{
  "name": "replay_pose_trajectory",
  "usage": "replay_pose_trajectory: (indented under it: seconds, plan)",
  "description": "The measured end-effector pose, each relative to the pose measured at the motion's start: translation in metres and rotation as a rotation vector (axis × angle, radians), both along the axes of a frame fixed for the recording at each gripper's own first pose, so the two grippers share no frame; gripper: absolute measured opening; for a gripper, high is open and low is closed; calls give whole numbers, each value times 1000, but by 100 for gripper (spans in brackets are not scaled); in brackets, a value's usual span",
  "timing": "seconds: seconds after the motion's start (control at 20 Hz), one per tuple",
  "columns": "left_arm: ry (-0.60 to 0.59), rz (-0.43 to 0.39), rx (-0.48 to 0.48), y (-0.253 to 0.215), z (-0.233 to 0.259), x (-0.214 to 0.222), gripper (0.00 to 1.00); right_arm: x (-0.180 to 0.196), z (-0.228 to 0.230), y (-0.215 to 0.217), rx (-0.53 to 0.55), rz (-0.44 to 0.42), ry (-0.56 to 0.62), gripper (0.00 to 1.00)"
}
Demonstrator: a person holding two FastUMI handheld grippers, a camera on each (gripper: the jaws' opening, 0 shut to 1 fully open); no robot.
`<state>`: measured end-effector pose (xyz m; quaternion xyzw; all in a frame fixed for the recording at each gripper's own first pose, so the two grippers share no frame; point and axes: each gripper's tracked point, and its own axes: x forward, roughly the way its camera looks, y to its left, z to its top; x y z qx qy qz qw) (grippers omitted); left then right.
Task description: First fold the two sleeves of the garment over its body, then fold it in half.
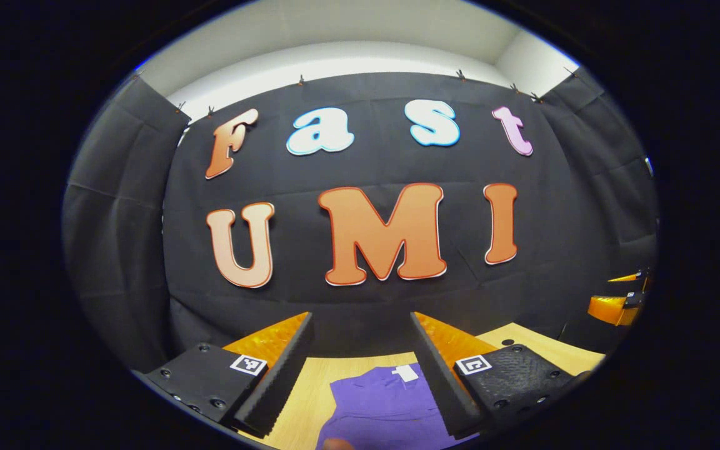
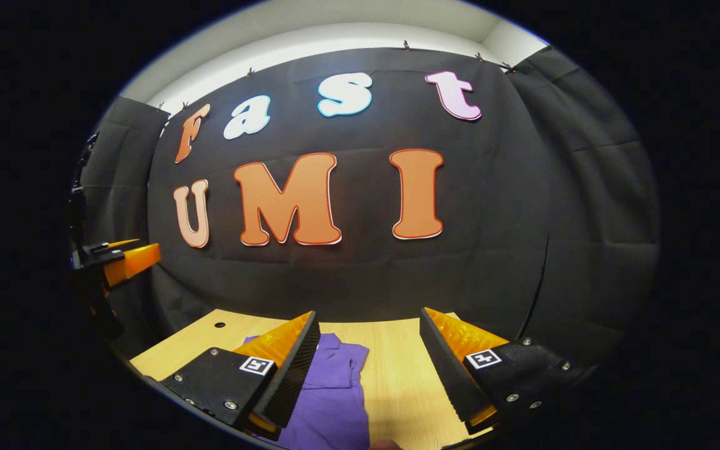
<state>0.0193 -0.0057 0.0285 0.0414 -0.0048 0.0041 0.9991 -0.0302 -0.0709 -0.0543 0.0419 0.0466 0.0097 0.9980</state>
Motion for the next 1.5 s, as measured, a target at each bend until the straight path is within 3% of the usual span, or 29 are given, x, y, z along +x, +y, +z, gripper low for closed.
replay_pose_trajectory:
  seconds: [0.2, 0.5, 0.9, 1.5]
  plan:
    - [-7, 26, 28, 54, -7, -43, 96, -25, -19, 21, -24, -31, 45, 95]
    - [187, -12, 66, 80, -85, -105, 94, -62, -80, 54, -33, -6, 227, 95]
    - [545, 5, 25, 99, -233, -128, 95, -98, -189, 65, -37, 15, 495, 96]
    - [886, 40, -5, 87, -362, -149, 95, -112, -307, 54, -99, 89, 825, 97]
